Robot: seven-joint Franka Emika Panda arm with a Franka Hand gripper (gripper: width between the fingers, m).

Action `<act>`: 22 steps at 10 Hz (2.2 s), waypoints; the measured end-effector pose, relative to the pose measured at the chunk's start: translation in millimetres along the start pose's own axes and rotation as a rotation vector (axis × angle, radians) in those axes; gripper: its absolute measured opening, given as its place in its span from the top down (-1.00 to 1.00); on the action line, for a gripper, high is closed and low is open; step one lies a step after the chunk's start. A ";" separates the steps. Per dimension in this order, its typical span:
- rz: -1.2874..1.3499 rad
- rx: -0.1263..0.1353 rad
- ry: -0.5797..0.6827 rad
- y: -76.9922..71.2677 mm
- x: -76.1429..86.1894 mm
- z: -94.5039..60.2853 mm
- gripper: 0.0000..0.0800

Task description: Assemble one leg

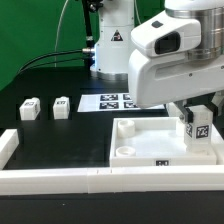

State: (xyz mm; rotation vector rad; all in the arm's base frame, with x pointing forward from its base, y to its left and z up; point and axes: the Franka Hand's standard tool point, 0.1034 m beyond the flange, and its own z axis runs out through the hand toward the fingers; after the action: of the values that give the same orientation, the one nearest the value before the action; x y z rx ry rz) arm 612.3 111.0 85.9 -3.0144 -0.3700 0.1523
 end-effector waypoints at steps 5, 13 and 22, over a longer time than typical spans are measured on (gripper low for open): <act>0.486 0.016 0.001 -4.4 0.7 0.4 0.26; 1.304 0.034 0.007 -3.3 0.8 1.8 0.26; 0.639 -0.006 0.012 -11.5 -0.6 7.6 -0.62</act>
Offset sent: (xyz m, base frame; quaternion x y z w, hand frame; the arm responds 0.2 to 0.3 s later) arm 0.0000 0.0000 0.0000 0.0000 0.0000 0.2667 0.9638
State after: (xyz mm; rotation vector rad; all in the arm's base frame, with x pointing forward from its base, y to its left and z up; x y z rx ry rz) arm 608.2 122.7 79.7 -3.0172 0.6039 0.1753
